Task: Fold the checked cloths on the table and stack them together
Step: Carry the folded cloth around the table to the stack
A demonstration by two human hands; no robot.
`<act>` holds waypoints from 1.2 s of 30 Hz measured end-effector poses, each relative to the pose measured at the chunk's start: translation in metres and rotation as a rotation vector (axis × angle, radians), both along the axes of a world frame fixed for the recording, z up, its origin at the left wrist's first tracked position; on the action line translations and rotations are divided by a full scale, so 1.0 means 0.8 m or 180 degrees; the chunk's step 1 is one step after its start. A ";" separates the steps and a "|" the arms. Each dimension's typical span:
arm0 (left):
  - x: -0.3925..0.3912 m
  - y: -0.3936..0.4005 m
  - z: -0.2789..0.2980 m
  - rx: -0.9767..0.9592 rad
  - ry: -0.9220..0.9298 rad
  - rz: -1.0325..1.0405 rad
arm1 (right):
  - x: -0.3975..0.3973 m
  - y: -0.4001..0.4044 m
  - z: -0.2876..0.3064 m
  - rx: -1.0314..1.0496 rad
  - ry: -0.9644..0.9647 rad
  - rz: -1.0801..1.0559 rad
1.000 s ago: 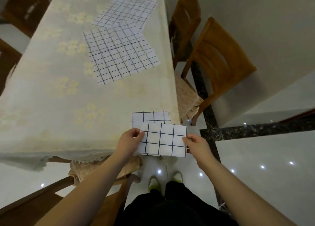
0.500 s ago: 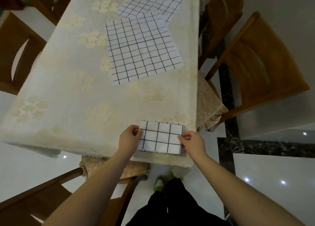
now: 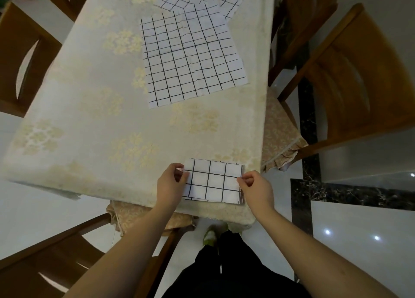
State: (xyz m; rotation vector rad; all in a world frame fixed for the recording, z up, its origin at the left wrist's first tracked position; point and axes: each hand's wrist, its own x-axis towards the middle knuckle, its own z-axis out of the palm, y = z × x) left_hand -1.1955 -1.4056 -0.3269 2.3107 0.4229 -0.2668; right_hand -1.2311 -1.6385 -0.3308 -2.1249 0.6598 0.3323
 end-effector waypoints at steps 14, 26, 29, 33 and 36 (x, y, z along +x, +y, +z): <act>-0.014 -0.016 -0.053 0.1640 -0.0696 -0.2573 | 0.009 0.079 -0.037 -0.1674 -0.0519 0.1973; -0.005 0.016 -0.044 0.1976 0.0116 -0.2444 | 0.013 0.008 -0.040 -0.2014 -0.0249 0.2421; -0.002 0.017 -0.041 0.2010 0.0186 -0.2535 | 0.014 0.007 -0.036 -0.1970 -0.0160 0.2464; -0.002 0.015 -0.038 0.1963 0.0182 -0.2492 | 0.016 0.006 -0.029 -0.1863 -0.0073 0.2524; -0.001 0.013 -0.030 0.1912 0.0187 -0.2473 | 0.018 0.003 -0.026 -0.1863 -0.0057 0.2606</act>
